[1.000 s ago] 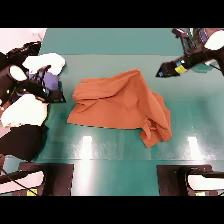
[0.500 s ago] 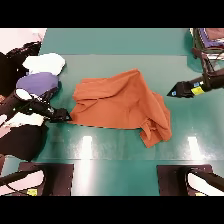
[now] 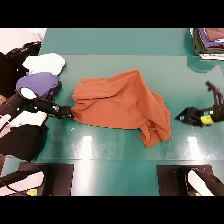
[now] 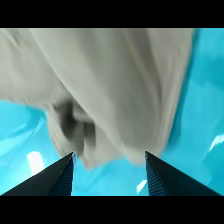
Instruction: Fold the shirts.
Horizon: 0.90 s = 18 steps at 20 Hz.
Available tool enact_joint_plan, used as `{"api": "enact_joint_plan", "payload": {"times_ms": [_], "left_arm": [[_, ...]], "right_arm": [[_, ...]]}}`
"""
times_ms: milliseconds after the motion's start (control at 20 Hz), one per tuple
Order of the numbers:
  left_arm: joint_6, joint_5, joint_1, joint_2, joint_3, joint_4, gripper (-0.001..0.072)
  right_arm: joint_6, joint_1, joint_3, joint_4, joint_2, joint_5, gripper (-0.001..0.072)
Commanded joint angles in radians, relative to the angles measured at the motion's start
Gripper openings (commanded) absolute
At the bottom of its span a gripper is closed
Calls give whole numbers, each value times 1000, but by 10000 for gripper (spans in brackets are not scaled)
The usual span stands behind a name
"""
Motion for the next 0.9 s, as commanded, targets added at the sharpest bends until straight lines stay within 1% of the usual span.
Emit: {"api": "enact_joint_plan", "payload": {"times_ms": [0,50,150,300,500,650,700,750,800,850], "left_arm": [[-8,-8,-4,8,44,-18,31],[-8,-8,-4,8,48,-20,31],[-8,-8,-4,8,48,-19,31],[-8,-8,-4,8,48,-19,31],[-8,-8,-4,8,48,-19,31],[-8,-8,-4,8,48,-19,31],[-8,-7,-4,8,48,-19,31],[-8,-6,-4,8,48,-19,31],[-8,-7,-4,8,48,-19,31],[-8,-9,-4,8,48,-19,31]], "right_arm": [[79,-53,-204,2,68,15,510],[107,-37,-253,3,82,-9,506],[158,20,-331,1,106,-69,468],[213,108,-390,2,109,-197,468],[216,172,-375,8,0,-314,467],[216,225,-305,-4,-66,-359,442],[216,235,-277,-19,-83,-356,390],[216,246,-253,-41,-98,-341,295],[216,255,-235,-53,-110,-322,228],[216,262,-220,-53,-118,-299,96]]}}
